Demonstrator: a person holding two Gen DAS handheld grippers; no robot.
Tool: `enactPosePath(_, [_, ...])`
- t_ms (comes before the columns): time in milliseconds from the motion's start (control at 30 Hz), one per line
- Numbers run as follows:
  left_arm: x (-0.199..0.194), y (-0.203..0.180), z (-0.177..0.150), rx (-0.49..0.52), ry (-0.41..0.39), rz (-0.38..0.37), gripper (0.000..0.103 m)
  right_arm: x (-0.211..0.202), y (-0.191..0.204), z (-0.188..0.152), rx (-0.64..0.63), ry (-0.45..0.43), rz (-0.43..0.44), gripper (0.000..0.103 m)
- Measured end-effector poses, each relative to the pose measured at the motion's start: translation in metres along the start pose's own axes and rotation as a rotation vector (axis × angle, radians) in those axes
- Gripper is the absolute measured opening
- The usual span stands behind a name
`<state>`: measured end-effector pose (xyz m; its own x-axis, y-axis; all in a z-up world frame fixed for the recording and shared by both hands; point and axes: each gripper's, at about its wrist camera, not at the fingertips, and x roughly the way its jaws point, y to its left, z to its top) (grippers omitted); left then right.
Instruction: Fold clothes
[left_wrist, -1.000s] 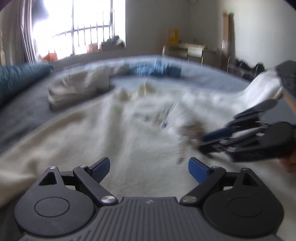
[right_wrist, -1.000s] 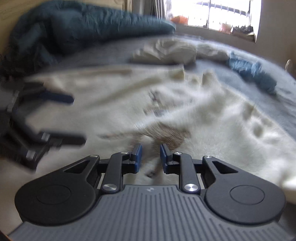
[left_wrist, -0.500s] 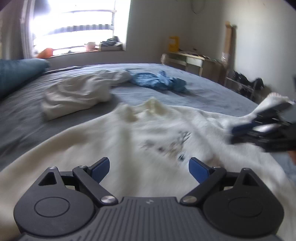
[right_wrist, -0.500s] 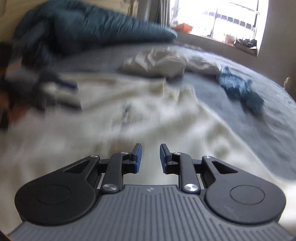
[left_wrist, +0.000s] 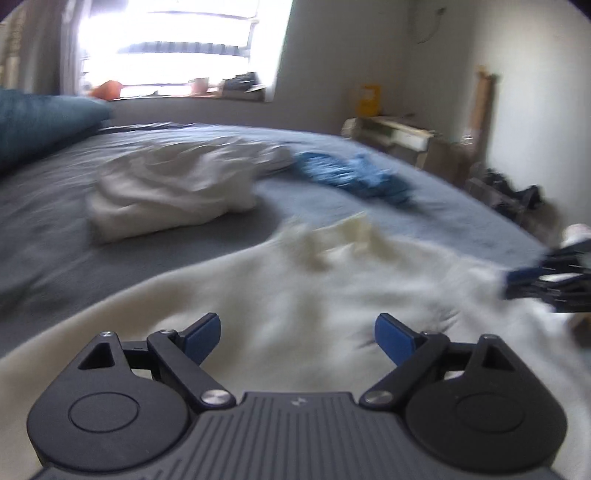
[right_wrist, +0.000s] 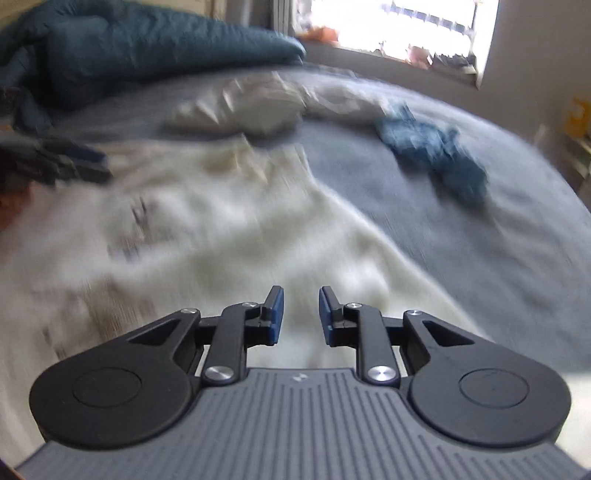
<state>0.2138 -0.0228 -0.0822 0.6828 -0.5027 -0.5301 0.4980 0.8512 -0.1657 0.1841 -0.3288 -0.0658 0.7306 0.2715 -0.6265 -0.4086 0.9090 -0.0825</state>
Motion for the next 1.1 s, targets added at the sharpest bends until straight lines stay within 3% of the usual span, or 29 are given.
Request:
enactPosePath(67, [0.021, -0.012, 0.004, 0.029, 0.028, -0.027, 0.092, 0.024, 0.005, 0.014, 0.020, -0.004, 0.051, 0.018])
enactPosePath(100, [0.034, -0.012, 0.003, 0.055, 0.051, 0.004, 0.092, 0.036, 0.008, 0.020, 0.027, -0.004, 0.071, 0.018])
enactPosePath(167, [0.055, -0.003, -0.001, 0.068, 0.100, 0.118, 0.092, 0.068, 0.009, 0.022, -0.010, 0.045, 0.002, 0.018])
enactPosePath(300, [0.043, 0.052, 0.009, -0.170, 0.039, 0.105, 0.084, 0.084, -0.037, 0.021, 0.096, 0.060, -0.102, 0.015])
enactPosePath(367, [0.035, 0.053, 0.016, -0.143, 0.014, 0.121, 0.088, 0.075, -0.049, 0.029, 0.136, 0.023, -0.132, 0.016])
enactPosePath(467, [0.037, 0.042, 0.021, -0.074, 0.000, 0.047, 0.090, 0.063, -0.042, 0.042, 0.154, -0.027, 0.014, 0.016])
enactPosePath(567, [0.065, 0.024, 0.022, -0.009, 0.047, 0.029, 0.091, 0.088, -0.020, 0.054, 0.121, 0.027, 0.154, 0.015])
enactPosePath(667, [0.096, 0.026, 0.028, 0.002, 0.104, 0.094, 0.091, 0.137, -0.007, 0.065, 0.129, 0.111, 0.091, 0.014])
enactPosePath(733, [0.102, 0.035, 0.040, -0.041, 0.080, 0.102, 0.091, 0.155, -0.015, 0.076, 0.161, 0.074, 0.046, 0.014])
enactPosePath(800, [0.102, 0.044, 0.053, -0.082, 0.066, 0.181, 0.090, 0.164, -0.030, 0.088, 0.261, 0.049, 0.009, 0.014])
enactPosePath(833, [0.097, 0.051, 0.059, -0.107, 0.067, 0.211, 0.089, 0.163, -0.035, 0.093, 0.299, 0.036, -0.025, 0.017])
enactPosePath(933, [0.057, 0.075, 0.072, -0.205, 0.032, 0.209, 0.088, 0.133, -0.039, 0.102, 0.312, -0.031, -0.063, 0.017])
enactPosePath(1033, [-0.011, 0.093, 0.081, -0.237, -0.007, 0.200, 0.088, 0.084, -0.039, 0.106, 0.270, -0.069, -0.036, 0.017])
enactPosePath(1100, [-0.060, 0.096, 0.083, -0.192, -0.017, 0.212, 0.090, 0.050, -0.032, 0.108, 0.234, -0.068, -0.004, 0.017])
